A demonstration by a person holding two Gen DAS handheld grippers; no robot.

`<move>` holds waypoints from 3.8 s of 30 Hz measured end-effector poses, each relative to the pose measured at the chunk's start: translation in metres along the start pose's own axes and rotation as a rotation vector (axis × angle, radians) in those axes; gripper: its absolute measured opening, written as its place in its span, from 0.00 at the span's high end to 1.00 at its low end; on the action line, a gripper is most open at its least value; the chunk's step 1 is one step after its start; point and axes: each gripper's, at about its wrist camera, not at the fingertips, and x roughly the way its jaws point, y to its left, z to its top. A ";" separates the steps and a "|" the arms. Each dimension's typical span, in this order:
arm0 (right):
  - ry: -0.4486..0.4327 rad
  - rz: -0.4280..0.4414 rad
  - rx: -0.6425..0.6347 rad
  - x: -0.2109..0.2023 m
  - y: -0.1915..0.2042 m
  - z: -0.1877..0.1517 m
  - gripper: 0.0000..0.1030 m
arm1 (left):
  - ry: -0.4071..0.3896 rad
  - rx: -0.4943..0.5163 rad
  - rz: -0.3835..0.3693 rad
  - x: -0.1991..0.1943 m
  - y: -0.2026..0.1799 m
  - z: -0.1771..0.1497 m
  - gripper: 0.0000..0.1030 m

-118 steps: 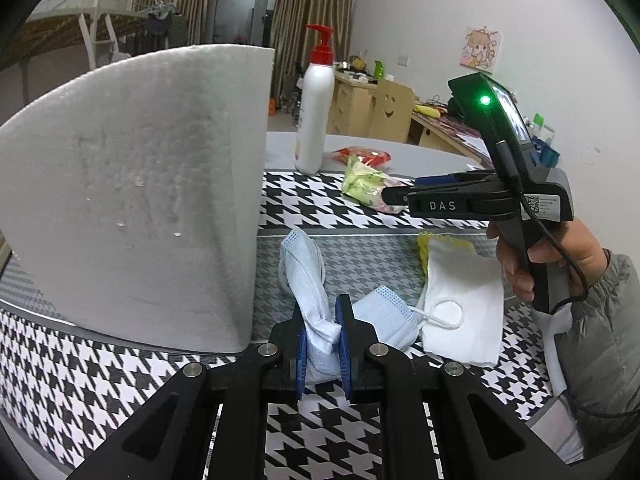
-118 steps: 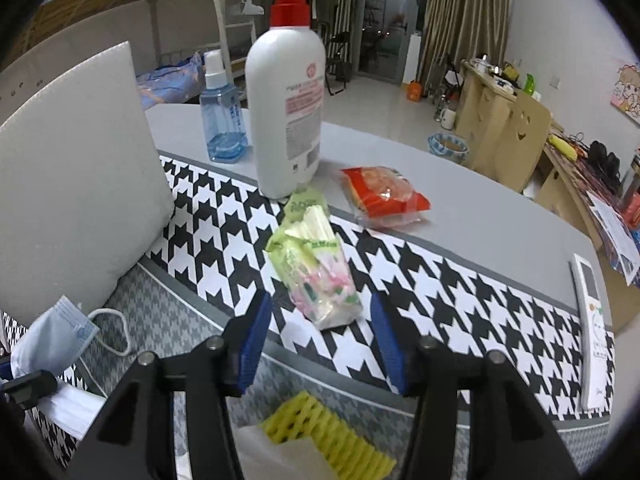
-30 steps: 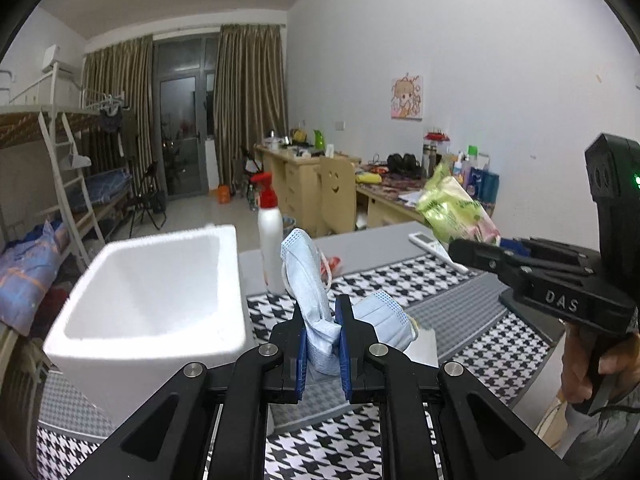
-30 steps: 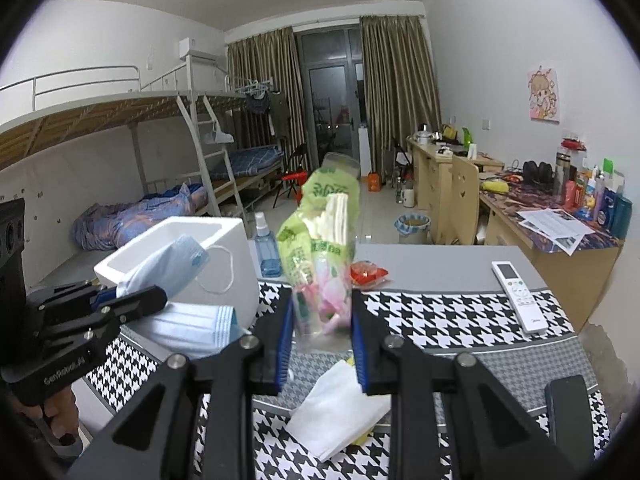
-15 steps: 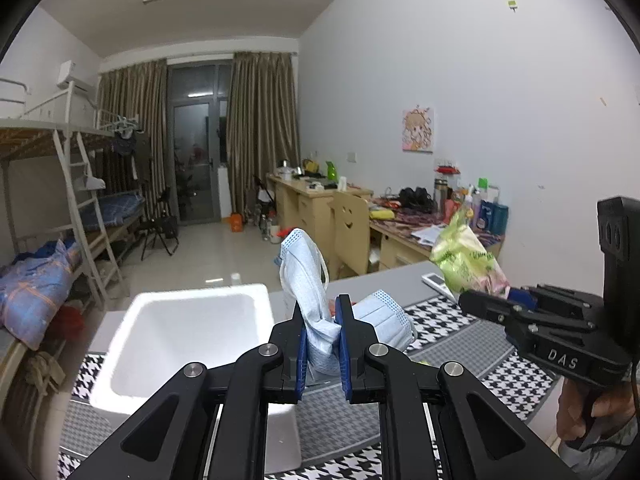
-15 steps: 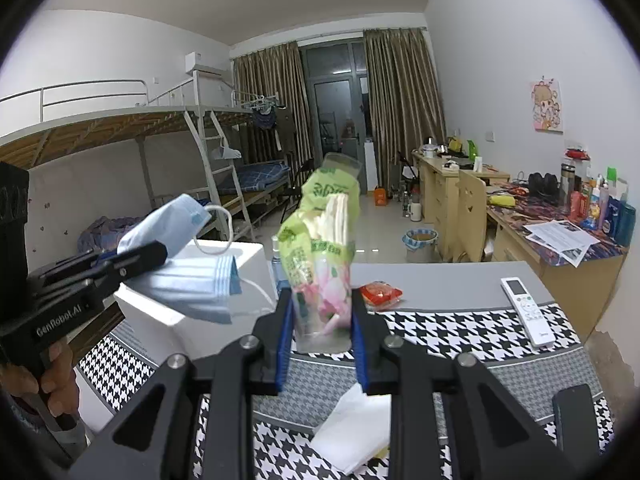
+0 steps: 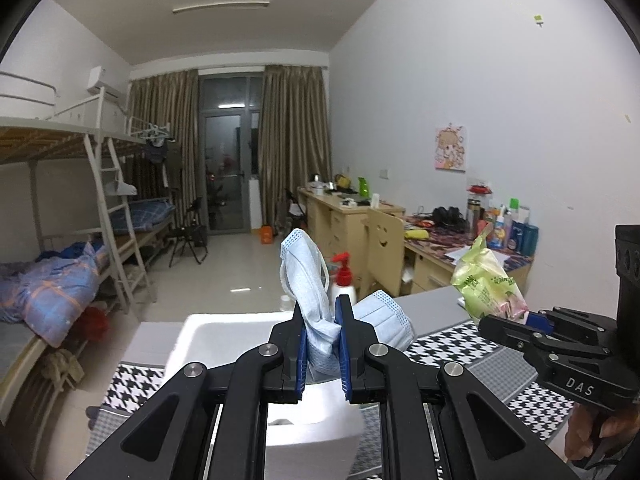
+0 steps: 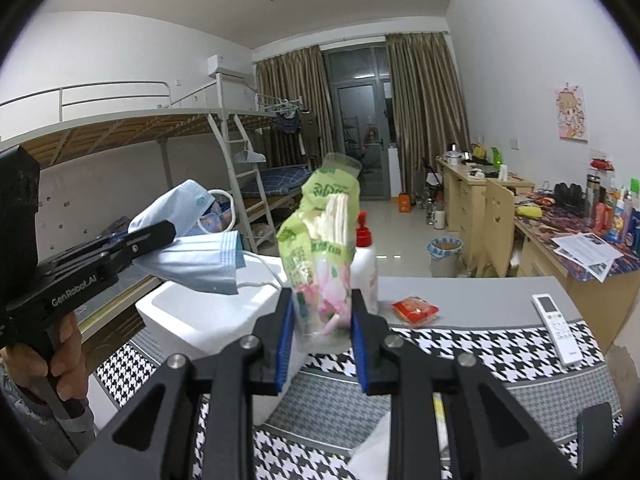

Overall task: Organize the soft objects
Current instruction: 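Open the left tool to drop the mask into the box while the right tool holds the packet, then lower the packet into the foam box and open the right tool, then withdraw both tools from the box toward the white cloth and yellow sponge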

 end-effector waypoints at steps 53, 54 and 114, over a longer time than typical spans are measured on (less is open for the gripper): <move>0.105 0.118 -0.089 0.067 0.063 0.019 0.71 | 0.052 -0.090 0.204 0.013 0.065 -0.015 0.04; 0.105 0.121 -0.091 0.068 0.065 0.020 0.71 | 0.046 -0.093 0.212 0.012 0.067 -0.015 0.04; 0.084 0.122 -0.093 0.065 0.079 0.025 0.05 | 0.018 -0.107 0.276 -0.028 0.080 -0.029 0.01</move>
